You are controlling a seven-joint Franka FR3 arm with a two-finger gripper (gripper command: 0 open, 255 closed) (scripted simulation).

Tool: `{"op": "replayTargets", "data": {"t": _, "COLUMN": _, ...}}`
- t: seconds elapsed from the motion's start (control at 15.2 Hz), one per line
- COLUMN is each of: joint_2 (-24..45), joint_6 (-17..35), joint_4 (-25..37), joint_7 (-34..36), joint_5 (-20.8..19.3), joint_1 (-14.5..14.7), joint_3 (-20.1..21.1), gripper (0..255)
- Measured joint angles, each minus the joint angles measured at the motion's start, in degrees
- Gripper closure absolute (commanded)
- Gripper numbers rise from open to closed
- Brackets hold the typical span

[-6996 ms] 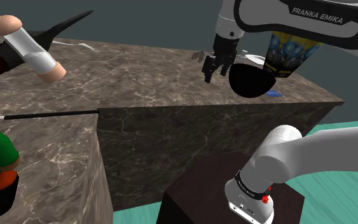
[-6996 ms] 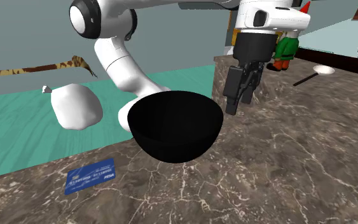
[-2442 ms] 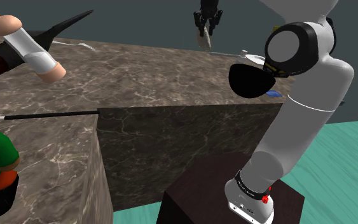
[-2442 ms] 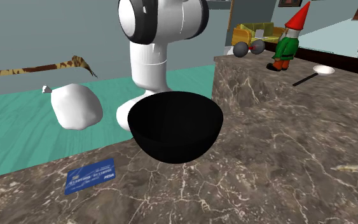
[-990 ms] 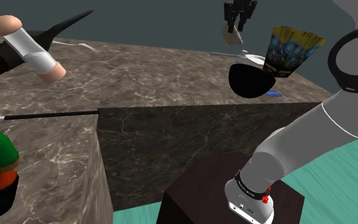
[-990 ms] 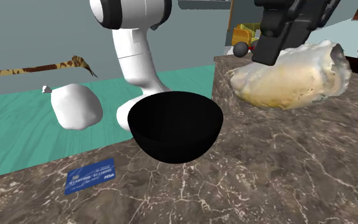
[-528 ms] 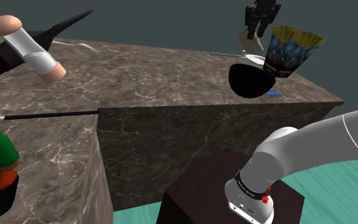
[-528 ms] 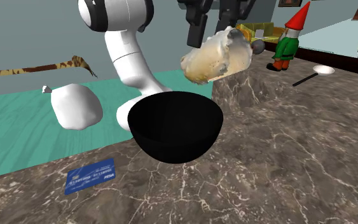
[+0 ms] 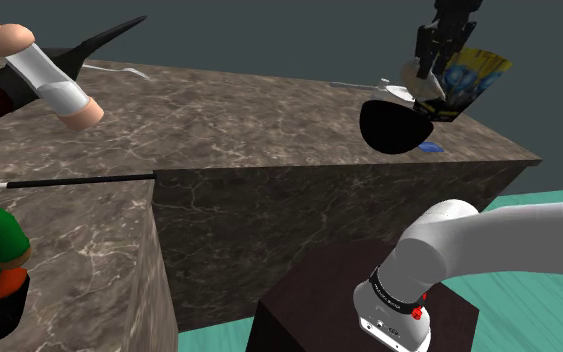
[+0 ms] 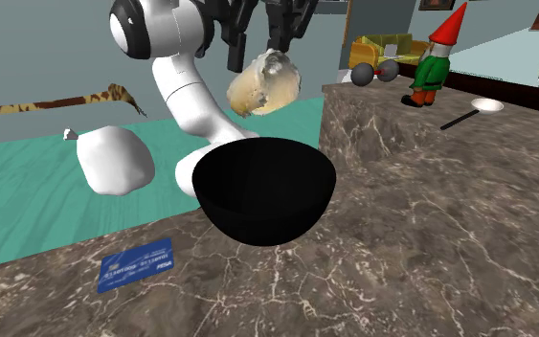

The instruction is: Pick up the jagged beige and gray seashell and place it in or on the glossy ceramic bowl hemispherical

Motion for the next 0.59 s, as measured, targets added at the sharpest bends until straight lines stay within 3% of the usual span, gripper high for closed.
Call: {"op": "replayTargets", "data": {"t": 0.59, "joint_2": -4.9, "joint_6": 5.6, "joint_4": -10.6, "joint_7": 1.7, "joint_5": 0.2, "joint_1": 0.1, "joint_3": -0.3, "gripper": 255}}
